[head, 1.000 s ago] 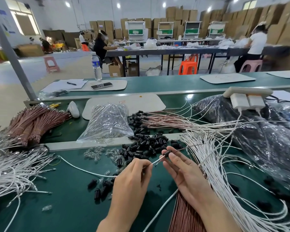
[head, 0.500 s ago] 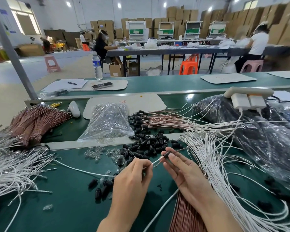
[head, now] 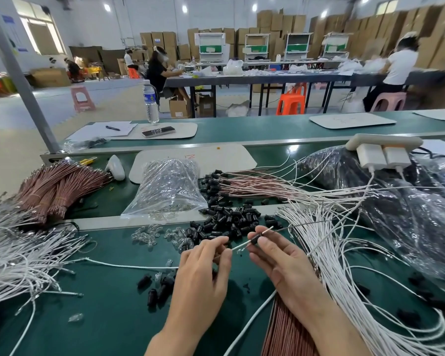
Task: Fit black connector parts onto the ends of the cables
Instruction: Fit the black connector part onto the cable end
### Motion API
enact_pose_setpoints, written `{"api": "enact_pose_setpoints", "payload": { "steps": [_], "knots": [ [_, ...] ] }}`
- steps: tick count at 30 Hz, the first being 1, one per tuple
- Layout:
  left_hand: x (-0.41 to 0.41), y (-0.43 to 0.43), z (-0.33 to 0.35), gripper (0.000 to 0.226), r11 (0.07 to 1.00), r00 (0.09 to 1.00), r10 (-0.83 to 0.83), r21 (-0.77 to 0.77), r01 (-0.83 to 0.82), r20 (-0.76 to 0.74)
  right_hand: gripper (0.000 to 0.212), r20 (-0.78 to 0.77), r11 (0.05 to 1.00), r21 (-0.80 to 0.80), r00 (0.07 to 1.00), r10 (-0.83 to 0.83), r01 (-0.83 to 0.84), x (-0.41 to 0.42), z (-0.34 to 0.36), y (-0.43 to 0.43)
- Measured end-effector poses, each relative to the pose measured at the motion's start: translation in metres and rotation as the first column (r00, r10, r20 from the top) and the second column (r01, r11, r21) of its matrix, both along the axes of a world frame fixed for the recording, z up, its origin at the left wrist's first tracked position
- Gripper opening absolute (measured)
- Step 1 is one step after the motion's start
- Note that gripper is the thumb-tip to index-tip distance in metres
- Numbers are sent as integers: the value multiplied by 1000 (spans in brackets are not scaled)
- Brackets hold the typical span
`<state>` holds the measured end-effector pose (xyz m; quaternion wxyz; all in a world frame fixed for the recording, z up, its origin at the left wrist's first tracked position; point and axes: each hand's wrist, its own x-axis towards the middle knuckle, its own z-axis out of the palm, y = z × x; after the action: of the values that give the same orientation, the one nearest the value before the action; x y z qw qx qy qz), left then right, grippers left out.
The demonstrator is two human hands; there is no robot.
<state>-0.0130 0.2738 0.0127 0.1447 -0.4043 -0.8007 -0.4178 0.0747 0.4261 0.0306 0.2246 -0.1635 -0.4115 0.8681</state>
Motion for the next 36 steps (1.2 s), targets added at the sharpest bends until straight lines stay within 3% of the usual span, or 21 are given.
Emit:
{"api": "enact_pose_setpoints", "payload": {
  "steps": [5,8,13,18,21,28,33,36],
  "knots": [
    [-10,-3,-5,15,995,989,24,-90,-37,-145,23,-49,991,-96,994,-97,92,2,2,8],
    [-8,-1,-5,8,999,987,19,-23,-23,-158,24,-31,998,-43,999,-43,41,2,2,3],
    [-4,1,-2,21,999,979,-32,-50,23,-199,24,19,995,89,999,39,-40,0,4,-9],
    [-14,-7,0,21,996,983,2,-89,-18,-183,25,-76,992,-52,990,-117,113,7,7,8],
    [-15,-8,2,15,999,978,-1,-43,-8,-208,25,-95,991,-75,988,-118,111,8,9,11],
    [-7,-1,3,18,999,949,-29,-26,22,-312,27,-14,994,103,1000,26,-24,0,8,-13],
    [-18,-12,3,8,999,967,8,-36,-17,-253,25,-107,990,-68,985,-134,127,9,11,8],
    [-17,-12,2,5,1000,967,19,-12,-22,-253,25,-107,990,-49,985,-133,129,9,10,7]
  ]
}}
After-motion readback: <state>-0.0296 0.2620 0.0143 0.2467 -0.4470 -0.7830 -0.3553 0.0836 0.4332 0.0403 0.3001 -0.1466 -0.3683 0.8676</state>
